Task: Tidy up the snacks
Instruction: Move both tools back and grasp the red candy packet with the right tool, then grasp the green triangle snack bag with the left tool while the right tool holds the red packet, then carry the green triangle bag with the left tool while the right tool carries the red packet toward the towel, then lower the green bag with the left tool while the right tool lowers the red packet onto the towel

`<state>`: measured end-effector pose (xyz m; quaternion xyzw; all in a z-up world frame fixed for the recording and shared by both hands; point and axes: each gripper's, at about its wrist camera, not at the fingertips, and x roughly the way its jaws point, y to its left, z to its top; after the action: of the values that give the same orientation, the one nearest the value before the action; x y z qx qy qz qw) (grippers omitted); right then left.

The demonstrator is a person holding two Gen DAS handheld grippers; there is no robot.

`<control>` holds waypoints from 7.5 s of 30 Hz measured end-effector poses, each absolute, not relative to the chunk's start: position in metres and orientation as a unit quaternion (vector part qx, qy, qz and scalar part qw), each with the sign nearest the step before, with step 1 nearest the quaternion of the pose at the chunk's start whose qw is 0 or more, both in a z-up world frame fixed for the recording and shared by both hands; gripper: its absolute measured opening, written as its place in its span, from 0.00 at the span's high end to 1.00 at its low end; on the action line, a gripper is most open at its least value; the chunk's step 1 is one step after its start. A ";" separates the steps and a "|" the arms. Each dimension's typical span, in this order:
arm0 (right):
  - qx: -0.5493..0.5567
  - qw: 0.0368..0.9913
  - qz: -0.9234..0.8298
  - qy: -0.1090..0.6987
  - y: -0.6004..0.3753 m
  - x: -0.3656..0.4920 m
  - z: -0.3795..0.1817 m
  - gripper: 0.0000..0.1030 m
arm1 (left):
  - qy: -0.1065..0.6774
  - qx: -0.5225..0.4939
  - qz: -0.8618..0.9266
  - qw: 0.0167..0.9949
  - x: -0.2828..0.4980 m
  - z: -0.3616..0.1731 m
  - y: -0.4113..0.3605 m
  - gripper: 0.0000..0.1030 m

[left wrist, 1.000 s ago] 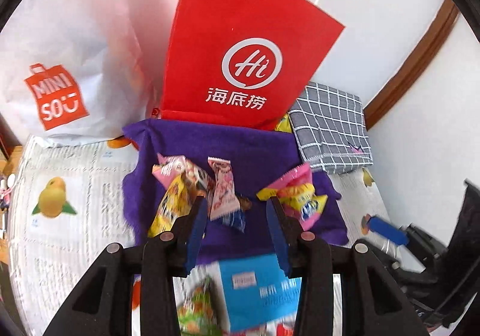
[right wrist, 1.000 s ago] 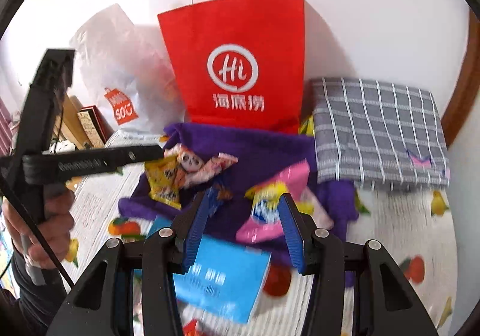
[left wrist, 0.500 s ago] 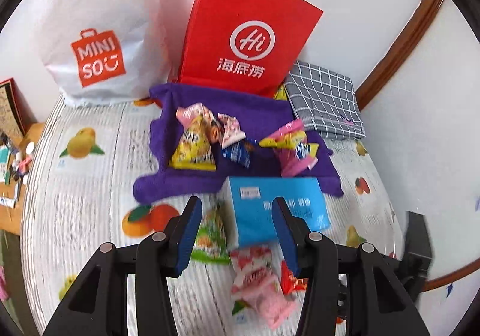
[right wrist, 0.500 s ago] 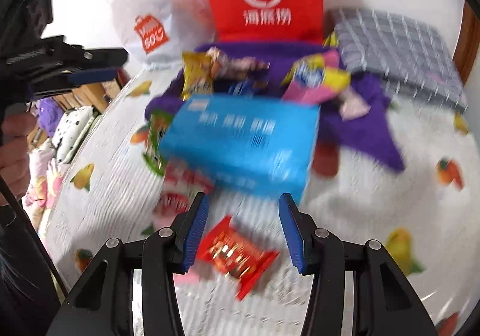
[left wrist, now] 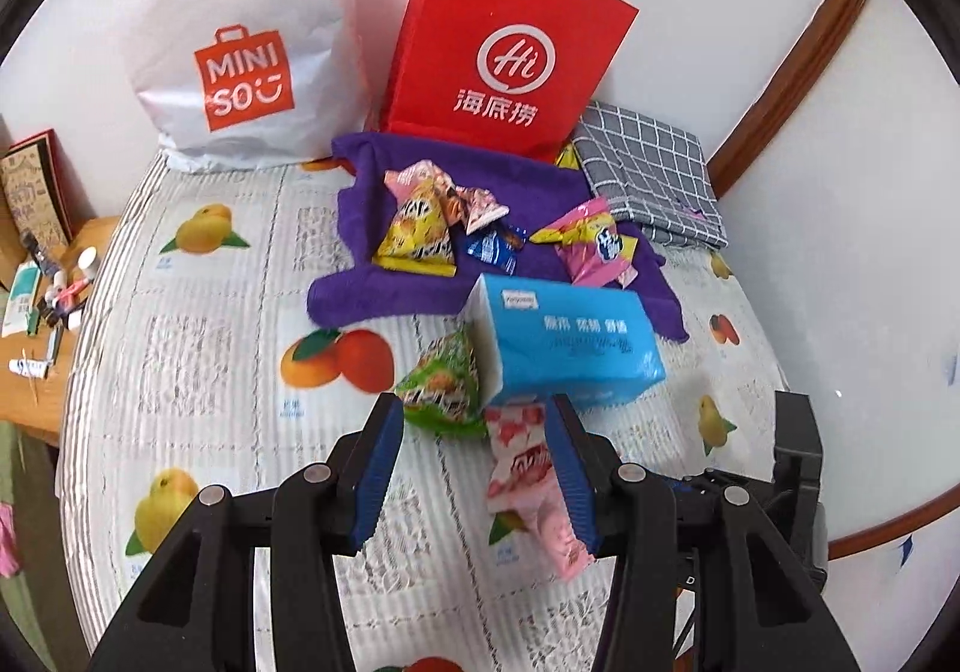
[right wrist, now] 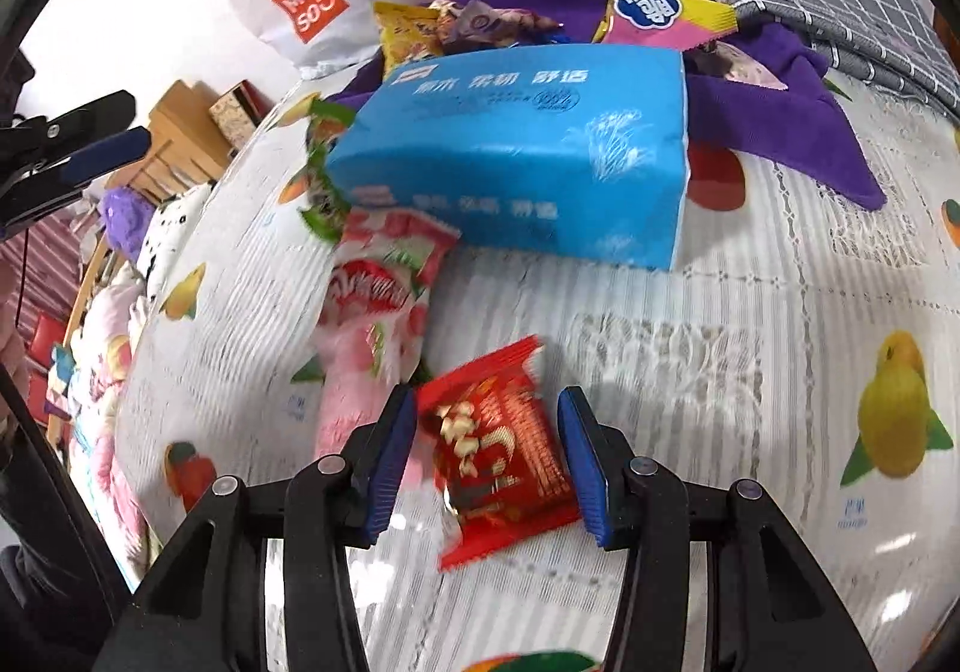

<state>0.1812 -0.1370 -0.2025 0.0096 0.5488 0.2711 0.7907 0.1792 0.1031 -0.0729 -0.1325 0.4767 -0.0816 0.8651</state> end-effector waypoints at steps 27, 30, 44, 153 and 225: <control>-0.039 0.888 0.084 0.450 -0.203 0.198 -0.214 0.59 | 0.488 -0.071 -0.034 0.869 0.181 -0.143 0.086 0.55; -0.022 0.887 0.091 0.452 -0.208 0.200 -0.215 0.59 | 0.483 -0.053 -0.025 0.874 0.192 -0.152 0.084 0.55; -0.026 0.887 0.091 0.452 -0.205 0.200 -0.215 0.58 | 0.470 -0.016 -0.061 0.880 0.232 -0.172 0.065 0.55; -0.013 0.916 0.122 0.383 -0.175 0.216 -0.027 0.60 | 0.376 -0.042 -0.150 0.913 0.211 -0.003 0.016 0.52; -0.030 0.901 0.146 0.407 -0.122 0.380 -0.068 0.60 | 0.432 -0.076 -0.106 0.892 0.357 -0.053 0.058 0.52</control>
<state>0.3795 -0.1218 -0.0684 -0.0304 0.4066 0.1457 0.9014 0.3570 0.0584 -0.0525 -0.0762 0.4321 -0.1064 0.8923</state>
